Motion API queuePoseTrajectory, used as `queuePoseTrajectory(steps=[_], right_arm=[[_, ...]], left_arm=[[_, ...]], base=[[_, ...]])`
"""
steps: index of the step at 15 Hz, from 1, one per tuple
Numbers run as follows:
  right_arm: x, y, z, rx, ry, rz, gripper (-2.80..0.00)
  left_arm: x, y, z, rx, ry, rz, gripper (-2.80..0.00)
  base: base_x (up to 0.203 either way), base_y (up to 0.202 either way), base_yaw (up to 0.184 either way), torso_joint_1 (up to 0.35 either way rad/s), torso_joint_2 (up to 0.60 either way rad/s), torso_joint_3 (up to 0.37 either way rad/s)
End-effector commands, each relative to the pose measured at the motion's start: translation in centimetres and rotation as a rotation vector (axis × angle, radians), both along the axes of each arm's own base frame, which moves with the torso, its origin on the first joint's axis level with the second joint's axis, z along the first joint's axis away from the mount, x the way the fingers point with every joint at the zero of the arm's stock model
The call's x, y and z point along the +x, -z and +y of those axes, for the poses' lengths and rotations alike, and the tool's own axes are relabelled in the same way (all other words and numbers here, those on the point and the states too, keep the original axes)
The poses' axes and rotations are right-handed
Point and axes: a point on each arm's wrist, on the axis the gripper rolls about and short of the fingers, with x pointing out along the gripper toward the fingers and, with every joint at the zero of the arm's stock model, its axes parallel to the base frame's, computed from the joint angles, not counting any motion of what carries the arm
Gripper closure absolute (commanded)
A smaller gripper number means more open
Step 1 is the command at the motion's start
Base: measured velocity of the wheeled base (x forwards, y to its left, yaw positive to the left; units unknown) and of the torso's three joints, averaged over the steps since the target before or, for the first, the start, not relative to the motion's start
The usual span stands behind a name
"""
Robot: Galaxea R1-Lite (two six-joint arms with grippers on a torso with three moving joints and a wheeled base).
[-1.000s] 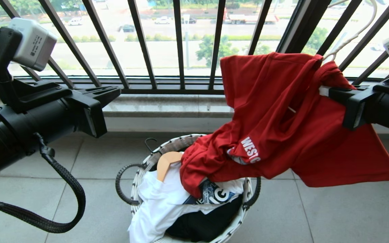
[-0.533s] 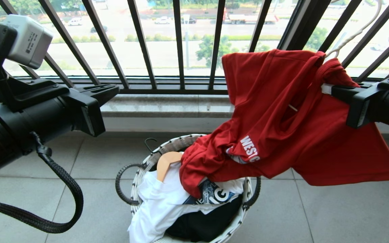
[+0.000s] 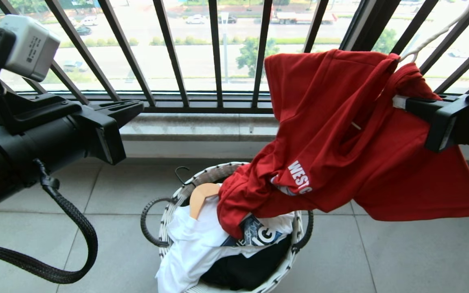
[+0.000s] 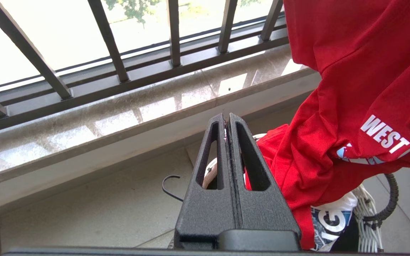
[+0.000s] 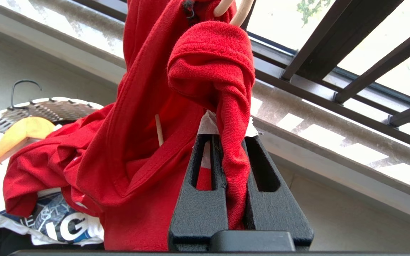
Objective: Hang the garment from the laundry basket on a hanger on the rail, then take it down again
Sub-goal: Hang the clothes rack on the clothesline
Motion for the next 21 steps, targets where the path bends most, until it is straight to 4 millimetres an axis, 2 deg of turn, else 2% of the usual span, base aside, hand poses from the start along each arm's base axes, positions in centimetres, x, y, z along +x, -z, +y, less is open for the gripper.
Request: queuePoseTrajectory(steps=[1,3,9,12,17,19,21], right_arm=[[-0.3,-0.2,-0.1,0.001,0.000,-0.014,0.00],[-0.6,-0.4,-0.2,0.002,0.000,-0.023,0.00],[-4.0,-2.0,-1.2,0.020,0.001,-0.094,0.00],[-7.3,-3.1,-2.2,0.034,0.003,-0.136,0.00],[-11.6,-3.1,-3.6,0.037,0.009,-0.142,0.00],[-13.7,-2.8,-4.2,0.036,0.009,-0.138,0.00],[-14.9,-2.5,-4.6,0.033,0.008,-0.127,0.00]], left_arm=[[-0.1,-0.2,0.1,-0.005,-0.001,-0.011,0.00],[-0.4,-0.4,0.2,-0.009,-0.001,-0.018,0.00],[-1.9,-1.4,1.0,-0.017,0.003,-0.073,0.00],[-4.0,-2.3,1.8,0.009,0.021,-0.076,0.00],[-7.4,-4.0,3.4,-0.015,0.045,-0.130,0.00],[-8.2,-4.0,3.9,0.000,0.047,-0.128,0.00],[-8.2,-4.0,3.9,0.009,0.048,-0.116,0.00]], base=[[0.000,0.000,0.000,0.090,-0.30,-0.342],[0.000,0.000,0.000,0.101,-0.53,-0.349],[0.000,0.000,0.000,0.125,-0.47,-0.314],[0.000,0.000,0.000,0.165,-0.48,-0.314],[0.000,0.000,0.000,0.188,-0.49,-0.300],[0.000,0.000,0.000,0.209,-0.51,-0.305],[0.000,0.000,0.000,0.220,-0.52,-0.305]])
